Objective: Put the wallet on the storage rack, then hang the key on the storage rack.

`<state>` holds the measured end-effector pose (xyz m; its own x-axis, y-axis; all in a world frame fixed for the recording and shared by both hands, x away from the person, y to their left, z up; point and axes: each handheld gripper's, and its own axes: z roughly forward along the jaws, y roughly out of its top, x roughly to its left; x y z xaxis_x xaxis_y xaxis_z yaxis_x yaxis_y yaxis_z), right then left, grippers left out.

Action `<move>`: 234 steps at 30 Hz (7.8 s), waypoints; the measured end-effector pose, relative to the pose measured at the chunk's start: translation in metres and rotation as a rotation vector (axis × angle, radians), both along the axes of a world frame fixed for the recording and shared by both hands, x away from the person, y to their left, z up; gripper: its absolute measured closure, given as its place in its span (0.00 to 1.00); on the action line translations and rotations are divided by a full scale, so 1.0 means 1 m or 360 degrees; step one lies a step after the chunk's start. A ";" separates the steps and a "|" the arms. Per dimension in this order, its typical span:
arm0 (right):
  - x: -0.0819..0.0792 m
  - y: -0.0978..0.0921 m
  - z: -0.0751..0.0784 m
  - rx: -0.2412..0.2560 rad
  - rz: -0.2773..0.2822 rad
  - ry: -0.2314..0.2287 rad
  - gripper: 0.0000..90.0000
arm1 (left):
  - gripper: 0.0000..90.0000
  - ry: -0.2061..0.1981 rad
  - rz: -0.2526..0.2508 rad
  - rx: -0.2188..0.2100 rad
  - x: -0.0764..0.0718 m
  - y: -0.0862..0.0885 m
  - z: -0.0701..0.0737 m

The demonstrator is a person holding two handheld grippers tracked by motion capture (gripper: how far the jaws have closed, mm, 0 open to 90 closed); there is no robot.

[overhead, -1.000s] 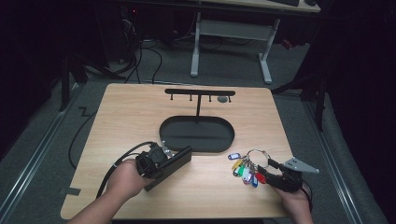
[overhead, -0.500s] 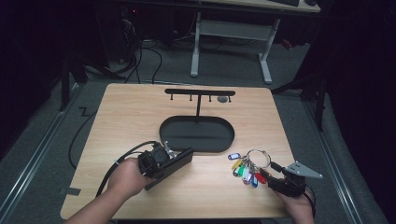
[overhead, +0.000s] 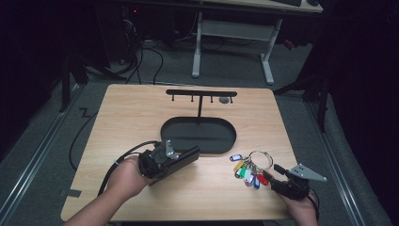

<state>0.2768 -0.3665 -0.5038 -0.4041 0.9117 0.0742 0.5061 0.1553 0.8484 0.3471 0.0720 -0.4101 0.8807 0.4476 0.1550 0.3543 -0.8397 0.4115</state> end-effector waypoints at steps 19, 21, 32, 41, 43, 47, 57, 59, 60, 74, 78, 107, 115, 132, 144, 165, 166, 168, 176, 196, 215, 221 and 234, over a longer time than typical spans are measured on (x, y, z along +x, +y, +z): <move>0.002 0.002 -0.001 -0.0016 -0.0019 0.0010 0.46 | 0.83 -0.0264 -0.0122 -0.0015 0.017 -0.014 0.026; 0.001 0.003 -0.002 -0.0022 -0.0017 0.0013 0.46 | 0.83 -0.0290 -0.0132 -0.0020 0.018 -0.015 0.026; 0.001 0.011 0.001 -0.0070 0.0005 -0.0019 0.46 | 0.83 -0.0494 -0.0209 0.0083 0.029 -0.025 0.027; 0.005 0.009 0.003 -0.0058 0.0001 -0.0038 0.46 | 0.83 -0.0634 -0.0361 0.0234 0.047 -0.048 0.017; 0.006 0.010 0.003 -0.0064 0.0008 -0.0041 0.46 | 0.83 -0.0657 -0.0378 0.0259 0.051 -0.055 0.012; 0.008 0.009 0.005 -0.0055 0.0012 -0.0057 0.46 | 0.83 -0.0700 -0.0419 0.0279 0.055 -0.066 0.005; 0.000 0.005 0.005 -0.0055 -0.0001 -0.0060 0.46 | 0.83 -0.0737 -0.0473 0.0269 0.069 -0.079 -0.008; -0.005 0.001 0.004 -0.0057 -0.0014 -0.0056 0.46 | 0.83 -0.0739 -0.0490 0.0277 0.073 -0.079 -0.010; -0.006 0.000 0.003 -0.0055 -0.0023 -0.0052 0.46 | 0.82 -0.0735 -0.0489 0.0273 0.076 -0.079 -0.011; -0.021 -0.013 0.001 -0.0056 -0.0116 -0.0040 0.46 | 0.82 -0.0775 -0.0493 0.0300 0.102 -0.084 -0.032; -0.022 -0.012 0.001 -0.0046 -0.0114 -0.0033 0.46 | 0.82 -0.0776 -0.0497 0.0307 0.106 -0.089 -0.037; -0.011 -0.002 0.001 -0.0049 -0.0047 -0.0035 0.46 | 0.79 -0.0726 -0.0426 0.0465 0.119 -0.093 -0.060; 0.000 0.006 0.001 -0.0043 0.0006 -0.0033 0.46 | 0.65 -0.0578 -0.0345 0.0359 0.112 -0.090 -0.057; 0.009 0.016 0.001 -0.0052 0.0049 -0.0030 0.46 | 0.68 -0.0442 -0.0141 -0.0050 0.083 -0.051 -0.050; 0.009 0.016 -0.001 -0.0076 0.0044 -0.0005 0.46 | 0.66 -0.0262 0.0008 -0.0342 0.038 -0.015 -0.070; 0.008 0.012 -0.001 -0.0118 0.0034 -0.0008 0.46 | 0.57 -0.0130 0.0340 -0.0701 -0.036 0.071 -0.103; 0.008 0.011 -0.001 -0.0120 0.0028 -0.0007 0.46 | 0.56 -0.0128 0.0358 -0.0710 -0.038 0.075 -0.105; 0.008 0.009 -0.002 -0.0122 0.0020 -0.0006 0.46 | 0.54 -0.0110 0.0378 -0.0737 -0.042 0.082 -0.107; 0.009 0.005 -0.004 -0.0139 -0.0039 0.0025 0.46 | 0.51 -0.0124 0.0392 -0.0785 -0.045 0.093 -0.107; 0.040 0.019 0.025 -0.0446 -0.0089 0.0359 0.46 | 0.48 -0.0095 0.0276 -0.0770 -0.045 0.093 -0.108; 0.117 0.008 0.035 -0.0633 -0.0058 0.1008 0.46 | 0.46 -0.0076 0.0237 -0.0729 -0.041 0.098 -0.110; 0.135 0.006 0.033 -0.0634 -0.0028 0.1160 0.50 | 0.46 -0.0084 0.0175 -0.0704 -0.045 0.091 -0.112; 0.159 0.003 0.029 -0.0627 0.0009 0.1371 0.63 | 0.46 -0.0107 0.0097 -0.0656 -0.050 0.085 -0.112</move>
<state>0.4355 -0.3636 -0.4747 -0.3581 0.9330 0.0366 0.9323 0.3551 0.0690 0.2969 0.1573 -0.5217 0.8448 0.5350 0.0081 0.3592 -0.5782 0.7326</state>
